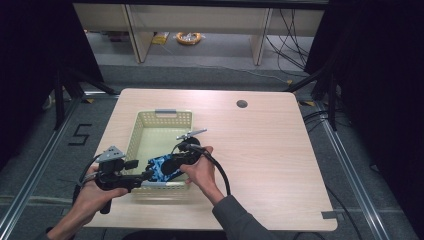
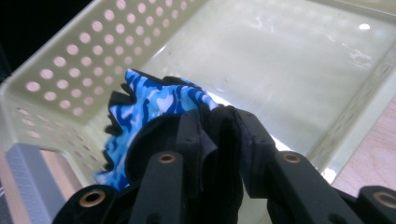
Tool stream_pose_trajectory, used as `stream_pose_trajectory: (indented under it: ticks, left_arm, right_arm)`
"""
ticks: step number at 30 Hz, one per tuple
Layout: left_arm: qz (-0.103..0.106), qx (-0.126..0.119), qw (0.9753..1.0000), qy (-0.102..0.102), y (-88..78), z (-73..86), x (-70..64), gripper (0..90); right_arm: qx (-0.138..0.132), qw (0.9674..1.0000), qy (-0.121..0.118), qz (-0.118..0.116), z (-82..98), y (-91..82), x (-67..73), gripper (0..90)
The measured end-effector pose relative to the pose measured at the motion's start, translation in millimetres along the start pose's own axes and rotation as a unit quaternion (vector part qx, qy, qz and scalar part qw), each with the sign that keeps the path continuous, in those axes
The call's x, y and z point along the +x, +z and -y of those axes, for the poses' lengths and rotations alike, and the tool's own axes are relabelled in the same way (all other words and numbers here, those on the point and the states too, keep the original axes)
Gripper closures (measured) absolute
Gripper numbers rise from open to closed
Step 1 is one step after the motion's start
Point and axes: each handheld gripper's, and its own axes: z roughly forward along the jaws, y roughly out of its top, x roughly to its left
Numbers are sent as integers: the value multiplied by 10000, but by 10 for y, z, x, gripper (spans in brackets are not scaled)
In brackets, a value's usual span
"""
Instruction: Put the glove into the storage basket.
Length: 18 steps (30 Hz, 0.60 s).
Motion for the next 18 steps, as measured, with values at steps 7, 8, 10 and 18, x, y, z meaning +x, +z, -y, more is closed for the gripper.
stream_pose_trajectory:
  ticks: [7,8,10,18]
  left_arm:
    - [47,69,9999,101,31,-4,-30,297]
    - [69,51,9999,98,36,-5,-39,297]
    - [72,77,9999,132,32,-13,-46,296]
    - [96,-40,9999,90,55,-26,-84,293]
  right_arm:
    - [13,9990,-266,356,-33,14,47,601]
    - [-69,9991,-241,340,-43,1,51,602]
    - [-110,9992,-251,304,-75,-37,55,583]
    - [-410,9986,-308,85,-123,-202,26,538]
